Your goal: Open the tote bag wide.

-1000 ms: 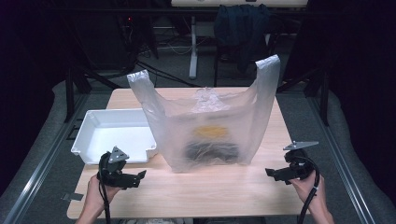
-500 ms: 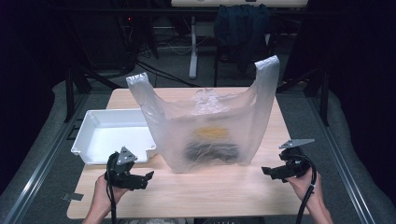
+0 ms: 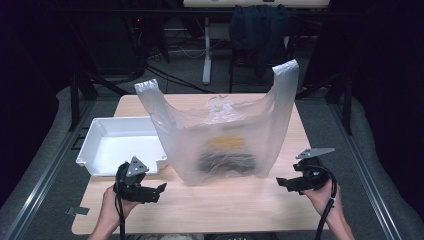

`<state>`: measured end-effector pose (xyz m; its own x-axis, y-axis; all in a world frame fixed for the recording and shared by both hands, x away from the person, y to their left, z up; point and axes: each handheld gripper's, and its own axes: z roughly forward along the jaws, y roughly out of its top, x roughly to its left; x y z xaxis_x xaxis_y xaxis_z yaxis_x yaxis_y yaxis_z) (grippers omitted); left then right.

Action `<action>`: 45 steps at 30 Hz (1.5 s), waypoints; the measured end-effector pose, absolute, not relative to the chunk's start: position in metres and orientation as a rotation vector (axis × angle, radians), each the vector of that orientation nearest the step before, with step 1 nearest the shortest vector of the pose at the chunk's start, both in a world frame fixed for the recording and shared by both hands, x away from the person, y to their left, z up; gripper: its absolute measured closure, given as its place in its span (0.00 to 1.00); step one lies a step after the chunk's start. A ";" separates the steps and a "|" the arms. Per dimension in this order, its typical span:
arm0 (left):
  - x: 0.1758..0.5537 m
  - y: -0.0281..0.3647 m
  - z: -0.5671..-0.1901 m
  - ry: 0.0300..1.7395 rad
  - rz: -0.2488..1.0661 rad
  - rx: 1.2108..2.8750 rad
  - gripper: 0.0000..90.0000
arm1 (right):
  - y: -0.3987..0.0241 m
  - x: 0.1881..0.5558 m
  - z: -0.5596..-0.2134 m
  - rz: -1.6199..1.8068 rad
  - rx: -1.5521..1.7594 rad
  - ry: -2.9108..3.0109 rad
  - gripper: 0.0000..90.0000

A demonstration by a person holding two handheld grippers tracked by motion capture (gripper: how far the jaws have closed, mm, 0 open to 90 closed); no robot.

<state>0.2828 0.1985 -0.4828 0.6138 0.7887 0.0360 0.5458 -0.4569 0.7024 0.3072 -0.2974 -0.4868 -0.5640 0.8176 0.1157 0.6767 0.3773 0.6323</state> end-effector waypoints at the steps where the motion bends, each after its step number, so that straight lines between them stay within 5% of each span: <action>1: 0.283 0.198 -0.480 1.043 0.474 2.174 0.10 | -0.296 0.307 -0.484 0.956 1.332 2.415 0.16; 14: 0.288 0.177 -0.441 0.933 0.458 2.059 0.22 | -0.283 0.304 -0.443 1.099 1.274 2.318 0.42; 19: 0.293 0.168 -0.434 0.897 0.485 2.034 0.48 | -0.276 0.311 -0.432 1.093 1.247 2.300 0.55; 28: 0.318 0.152 -0.440 0.864 0.482 2.004 0.85 | -0.266 0.336 -0.429 1.083 1.241 2.313 0.92; 34: 0.332 0.143 -0.452 0.865 0.441 2.030 0.97 | -0.267 0.341 -0.436 1.093 1.254 2.315 0.99; 45: 0.343 0.144 -0.468 0.903 0.403 2.052 0.98 | -0.268 0.350 -0.454 1.065 1.294 2.361 1.00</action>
